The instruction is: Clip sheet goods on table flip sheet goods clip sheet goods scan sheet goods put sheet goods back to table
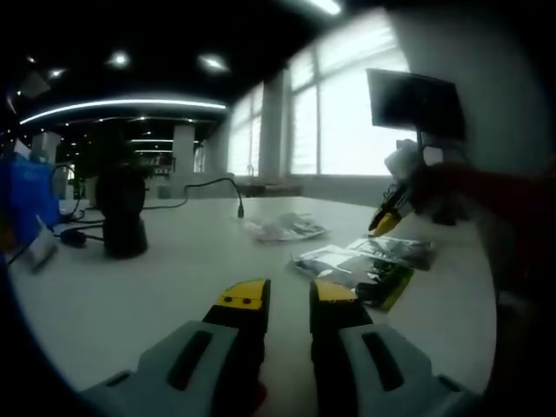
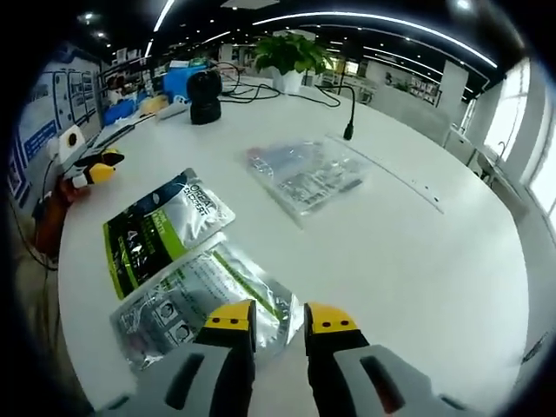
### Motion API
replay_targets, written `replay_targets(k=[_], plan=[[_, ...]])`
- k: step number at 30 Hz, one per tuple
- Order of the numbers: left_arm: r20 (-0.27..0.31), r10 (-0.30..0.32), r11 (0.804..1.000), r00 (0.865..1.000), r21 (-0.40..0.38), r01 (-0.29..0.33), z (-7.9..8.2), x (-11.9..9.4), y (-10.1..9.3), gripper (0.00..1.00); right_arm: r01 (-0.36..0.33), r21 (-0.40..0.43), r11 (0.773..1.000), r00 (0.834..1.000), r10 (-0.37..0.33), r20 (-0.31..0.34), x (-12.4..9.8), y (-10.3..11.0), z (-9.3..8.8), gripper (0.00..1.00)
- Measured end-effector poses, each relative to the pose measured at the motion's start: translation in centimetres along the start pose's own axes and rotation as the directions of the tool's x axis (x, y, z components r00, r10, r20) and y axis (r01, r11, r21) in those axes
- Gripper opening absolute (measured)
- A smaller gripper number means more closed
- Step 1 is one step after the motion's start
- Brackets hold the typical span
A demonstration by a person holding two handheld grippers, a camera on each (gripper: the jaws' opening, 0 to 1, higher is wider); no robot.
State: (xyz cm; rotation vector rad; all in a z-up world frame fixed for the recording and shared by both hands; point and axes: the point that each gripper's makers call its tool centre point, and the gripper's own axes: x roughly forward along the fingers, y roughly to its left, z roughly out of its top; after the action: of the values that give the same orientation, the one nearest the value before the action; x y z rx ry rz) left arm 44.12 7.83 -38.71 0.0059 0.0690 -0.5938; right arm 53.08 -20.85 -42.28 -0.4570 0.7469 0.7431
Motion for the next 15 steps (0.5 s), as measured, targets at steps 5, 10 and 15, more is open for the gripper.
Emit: replay_targets(k=[5,10,15], plan=[[0.001,-0.002,1.000,1.000,0.001,0.002,0.02,-0.01,-0.04,0.11,0.001,-0.010,1.000,1.000,-0.001,-0.020,0.35,-0.15,-0.21,0.20],[0.001,-0.003,1.000,1.000,0.003,0.003,0.01,-0.03,-0.12,0.11,0.011,-0.028,1.000,1.000,-0.011,-0.022,0.18,-0.19,0.12,0.20],[0.001,-0.003,1.000,1.000,0.003,0.003,0.02,-0.05,-0.16,0.11,0.009,-0.020,1.000,0.999,-0.010,-0.039,0.45,-0.72,-0.20,0.20]])
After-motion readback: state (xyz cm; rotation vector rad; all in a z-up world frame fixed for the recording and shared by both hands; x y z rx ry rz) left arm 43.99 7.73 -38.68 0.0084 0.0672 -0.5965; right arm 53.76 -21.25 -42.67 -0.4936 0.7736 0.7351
